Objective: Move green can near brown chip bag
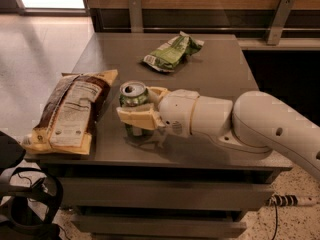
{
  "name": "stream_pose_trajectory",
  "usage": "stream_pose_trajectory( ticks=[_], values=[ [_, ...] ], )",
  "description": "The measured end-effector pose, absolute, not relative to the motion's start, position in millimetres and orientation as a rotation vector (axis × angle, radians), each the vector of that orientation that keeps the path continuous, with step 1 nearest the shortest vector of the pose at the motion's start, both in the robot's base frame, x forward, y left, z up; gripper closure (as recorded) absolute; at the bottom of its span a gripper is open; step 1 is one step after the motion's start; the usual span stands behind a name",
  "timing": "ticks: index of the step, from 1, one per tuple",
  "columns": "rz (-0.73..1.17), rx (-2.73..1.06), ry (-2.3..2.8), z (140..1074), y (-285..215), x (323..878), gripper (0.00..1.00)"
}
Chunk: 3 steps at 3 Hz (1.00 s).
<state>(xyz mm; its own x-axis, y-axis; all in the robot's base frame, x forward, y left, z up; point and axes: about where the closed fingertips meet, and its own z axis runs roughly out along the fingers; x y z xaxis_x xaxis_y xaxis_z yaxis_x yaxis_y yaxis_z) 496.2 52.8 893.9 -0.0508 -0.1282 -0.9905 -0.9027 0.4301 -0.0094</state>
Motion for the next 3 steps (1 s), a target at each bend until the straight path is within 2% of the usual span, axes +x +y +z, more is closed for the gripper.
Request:
stream_pose_trajectory(
  ticks=[2,3],
  values=[
    [0.823,-0.964,1.498,894.8,56.6,494.7,0.05],
    [0.823,-0.965,1.497,895.0,57.5,494.3,0.00]
  ],
)
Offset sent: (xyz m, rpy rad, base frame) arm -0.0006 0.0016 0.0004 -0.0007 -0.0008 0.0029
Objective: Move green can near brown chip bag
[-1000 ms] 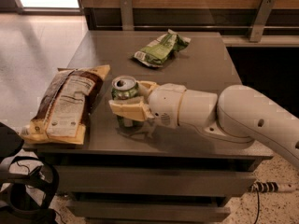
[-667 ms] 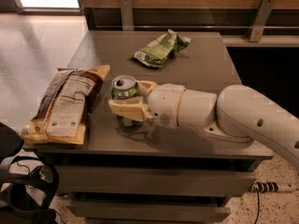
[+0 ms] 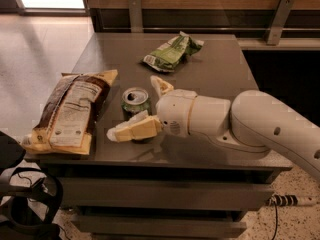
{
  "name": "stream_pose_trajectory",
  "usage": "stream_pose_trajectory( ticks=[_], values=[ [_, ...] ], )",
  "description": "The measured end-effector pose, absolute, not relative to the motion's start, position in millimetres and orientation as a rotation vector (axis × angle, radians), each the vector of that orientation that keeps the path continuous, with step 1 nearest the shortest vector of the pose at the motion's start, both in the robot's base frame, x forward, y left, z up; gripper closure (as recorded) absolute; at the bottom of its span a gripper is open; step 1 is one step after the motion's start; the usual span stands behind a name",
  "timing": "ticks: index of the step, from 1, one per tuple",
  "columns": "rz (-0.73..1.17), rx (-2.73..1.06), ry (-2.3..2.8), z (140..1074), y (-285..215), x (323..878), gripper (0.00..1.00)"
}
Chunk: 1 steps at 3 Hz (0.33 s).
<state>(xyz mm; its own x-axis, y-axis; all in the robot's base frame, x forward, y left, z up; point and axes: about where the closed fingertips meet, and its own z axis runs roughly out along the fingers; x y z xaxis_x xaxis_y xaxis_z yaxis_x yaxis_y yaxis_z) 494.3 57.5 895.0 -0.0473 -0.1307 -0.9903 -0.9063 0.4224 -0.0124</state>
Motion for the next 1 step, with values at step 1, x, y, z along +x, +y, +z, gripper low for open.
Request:
stream_pose_trajectory(
  ticks=[1],
  values=[
    [0.823,-0.966,1.497,895.0,57.5,494.3,0.00]
  ],
)
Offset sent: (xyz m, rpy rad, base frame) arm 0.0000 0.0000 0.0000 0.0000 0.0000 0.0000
